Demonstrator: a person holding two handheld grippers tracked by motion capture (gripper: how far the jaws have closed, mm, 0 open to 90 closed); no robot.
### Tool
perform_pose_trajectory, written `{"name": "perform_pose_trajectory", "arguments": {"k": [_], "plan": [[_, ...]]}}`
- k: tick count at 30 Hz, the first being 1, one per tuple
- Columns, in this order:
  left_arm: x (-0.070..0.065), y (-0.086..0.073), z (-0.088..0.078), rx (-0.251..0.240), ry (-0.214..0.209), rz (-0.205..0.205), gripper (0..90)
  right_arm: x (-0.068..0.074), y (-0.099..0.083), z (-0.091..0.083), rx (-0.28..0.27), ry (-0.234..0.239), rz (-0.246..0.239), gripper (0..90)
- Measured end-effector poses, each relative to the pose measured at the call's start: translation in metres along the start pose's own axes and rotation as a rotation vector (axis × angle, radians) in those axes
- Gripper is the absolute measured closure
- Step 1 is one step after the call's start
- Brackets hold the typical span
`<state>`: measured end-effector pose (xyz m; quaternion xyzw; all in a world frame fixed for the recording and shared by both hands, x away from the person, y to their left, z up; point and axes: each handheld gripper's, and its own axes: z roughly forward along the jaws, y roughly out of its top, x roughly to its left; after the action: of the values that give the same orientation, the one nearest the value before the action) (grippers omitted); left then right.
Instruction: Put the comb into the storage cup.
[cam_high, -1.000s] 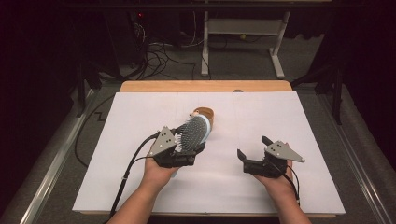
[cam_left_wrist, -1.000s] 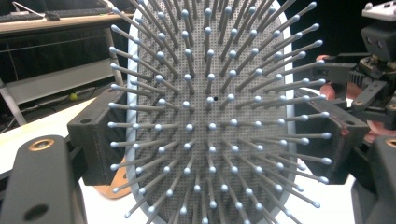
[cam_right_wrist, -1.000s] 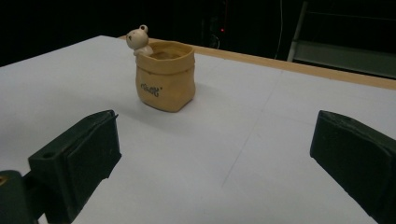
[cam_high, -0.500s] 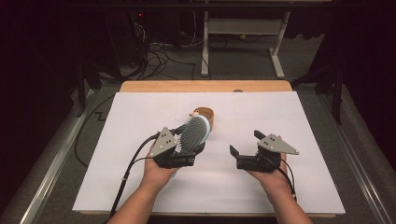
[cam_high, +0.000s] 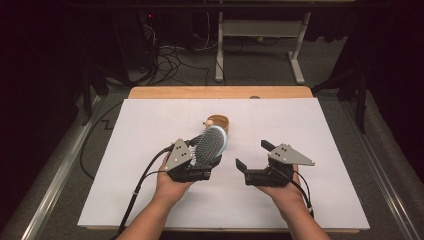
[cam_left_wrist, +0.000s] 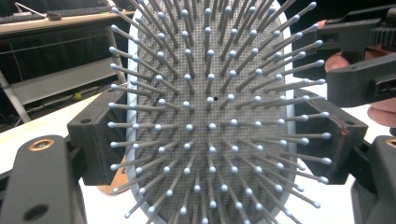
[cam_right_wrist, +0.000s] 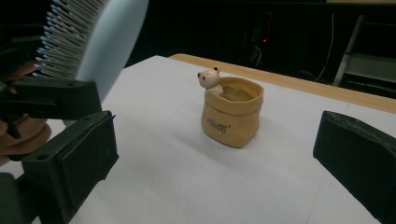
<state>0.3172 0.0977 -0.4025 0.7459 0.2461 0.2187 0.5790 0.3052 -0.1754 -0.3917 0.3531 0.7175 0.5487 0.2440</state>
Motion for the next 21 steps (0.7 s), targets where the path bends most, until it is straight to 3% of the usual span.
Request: {"name": "perform_pose_trajectory", "arguments": {"k": [11, 21], "plan": [[-0.011, 0.001, 0.003, -0.009, -0.003, 0.018, 20.2, 0.013, 0.018, -0.009, -0.036, 0.047, 0.0, 0.6], [-0.013, 0.0, 0.004, -0.01, 0.001, 0.022, 20.2, 0.023, 0.029, -0.006, -0.048, 0.084, -0.005, 0.6]]}}
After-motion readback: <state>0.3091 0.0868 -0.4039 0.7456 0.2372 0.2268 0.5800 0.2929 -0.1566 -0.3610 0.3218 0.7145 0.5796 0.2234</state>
